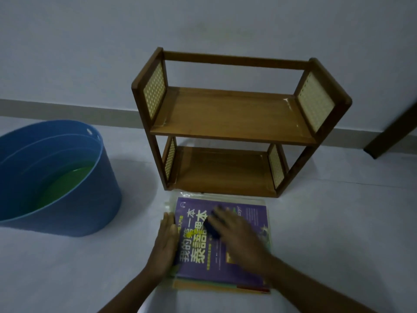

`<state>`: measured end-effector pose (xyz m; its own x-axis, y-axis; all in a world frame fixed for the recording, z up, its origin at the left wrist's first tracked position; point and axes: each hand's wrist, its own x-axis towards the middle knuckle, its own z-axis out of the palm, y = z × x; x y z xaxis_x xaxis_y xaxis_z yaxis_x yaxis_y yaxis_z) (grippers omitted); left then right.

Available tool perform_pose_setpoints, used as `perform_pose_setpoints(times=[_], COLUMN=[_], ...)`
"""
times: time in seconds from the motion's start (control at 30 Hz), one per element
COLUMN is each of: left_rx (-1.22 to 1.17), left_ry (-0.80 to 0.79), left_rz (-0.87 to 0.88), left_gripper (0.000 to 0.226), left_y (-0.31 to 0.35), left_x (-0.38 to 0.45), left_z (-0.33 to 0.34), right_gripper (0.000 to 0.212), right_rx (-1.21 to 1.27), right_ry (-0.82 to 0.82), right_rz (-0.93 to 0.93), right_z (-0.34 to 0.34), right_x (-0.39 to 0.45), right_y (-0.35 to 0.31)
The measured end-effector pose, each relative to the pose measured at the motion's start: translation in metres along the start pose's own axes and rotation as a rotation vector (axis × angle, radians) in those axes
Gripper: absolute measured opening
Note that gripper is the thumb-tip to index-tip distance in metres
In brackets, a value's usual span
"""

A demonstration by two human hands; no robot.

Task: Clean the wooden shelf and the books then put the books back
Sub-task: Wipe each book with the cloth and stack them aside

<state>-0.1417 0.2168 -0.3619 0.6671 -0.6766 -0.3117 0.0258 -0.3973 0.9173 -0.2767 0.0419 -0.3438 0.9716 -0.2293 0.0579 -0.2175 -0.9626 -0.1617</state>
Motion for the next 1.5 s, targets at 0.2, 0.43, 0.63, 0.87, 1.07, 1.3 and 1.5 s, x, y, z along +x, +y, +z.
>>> perform_pose_setpoints(times=[0.2,0.43,0.63,0.87,1.07,1.3,1.5], left_rx=[-0.314,-0.554,-0.619,-0.825,-0.586,-0.239,-0.065], left_ry=[0.013,0.073,0.158,0.214,0.175,0.166,0.077], left_rz=[-0.112,-0.15,-0.134,-0.204,-0.174,-0.063,-0.11], left_gripper=[0.051,0.088,0.125,0.06,0.072,0.05,0.074], left_y=[-0.001,-0.004,-0.003,0.0,-0.001,0.005,-0.035], left_x=[0.001,0.004,0.007,0.004,0.005,0.016,0.026], left_z=[-0.002,-0.007,-0.007,-0.01,-0.012,0.006,0.005], right_gripper=[0.089,0.076,0.083,0.068,0.081,0.064,0.084], right_rx=[0.089,0.135,0.155,0.167,0.142,0.184,0.132], right_ry=[-0.055,-0.128,-0.064,-0.155,-0.087,-0.121,0.026], right_rz=[0.107,-0.327,0.101,-0.347,0.134,-0.288,0.173], right_z=[0.006,0.003,-0.001,0.018,-0.005,0.019,0.007], right_x=[0.0,0.016,0.059,0.024,0.058,-0.033,-0.037], right_y=[-0.014,-0.065,-0.03,-0.086,-0.004,-0.072,0.025])
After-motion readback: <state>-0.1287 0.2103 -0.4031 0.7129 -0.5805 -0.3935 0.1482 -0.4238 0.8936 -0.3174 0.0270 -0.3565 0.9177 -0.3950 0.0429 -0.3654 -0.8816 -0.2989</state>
